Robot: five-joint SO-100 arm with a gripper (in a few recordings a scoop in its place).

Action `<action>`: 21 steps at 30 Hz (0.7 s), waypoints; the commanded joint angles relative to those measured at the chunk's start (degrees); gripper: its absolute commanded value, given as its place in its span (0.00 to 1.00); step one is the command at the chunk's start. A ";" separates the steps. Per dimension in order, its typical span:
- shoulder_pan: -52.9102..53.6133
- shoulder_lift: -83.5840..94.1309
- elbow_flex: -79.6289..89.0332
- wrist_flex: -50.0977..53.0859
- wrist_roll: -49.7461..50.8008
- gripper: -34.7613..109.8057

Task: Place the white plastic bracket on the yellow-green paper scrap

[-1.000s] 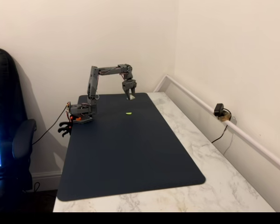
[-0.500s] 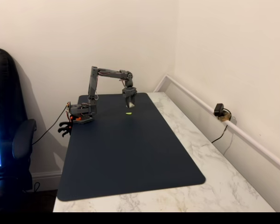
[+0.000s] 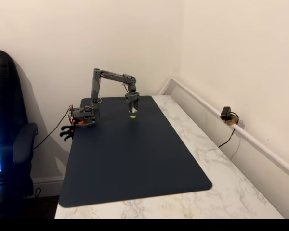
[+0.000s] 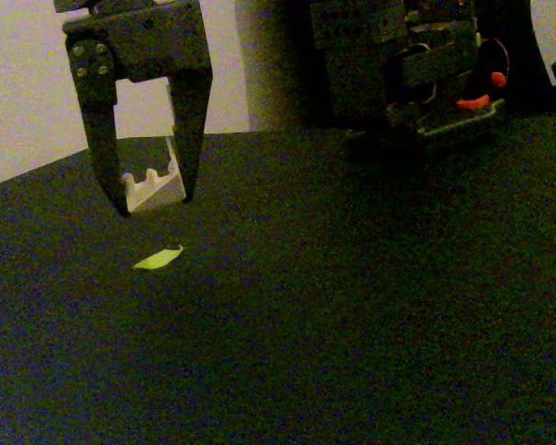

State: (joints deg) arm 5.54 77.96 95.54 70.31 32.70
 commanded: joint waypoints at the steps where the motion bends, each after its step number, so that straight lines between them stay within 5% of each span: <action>1: 1.67 1.49 -0.26 0.00 0.44 0.24; 21: 3.25 -6.15 -2.46 -2.46 -0.70 0.24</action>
State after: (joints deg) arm 7.21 70.31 95.36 67.68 32.34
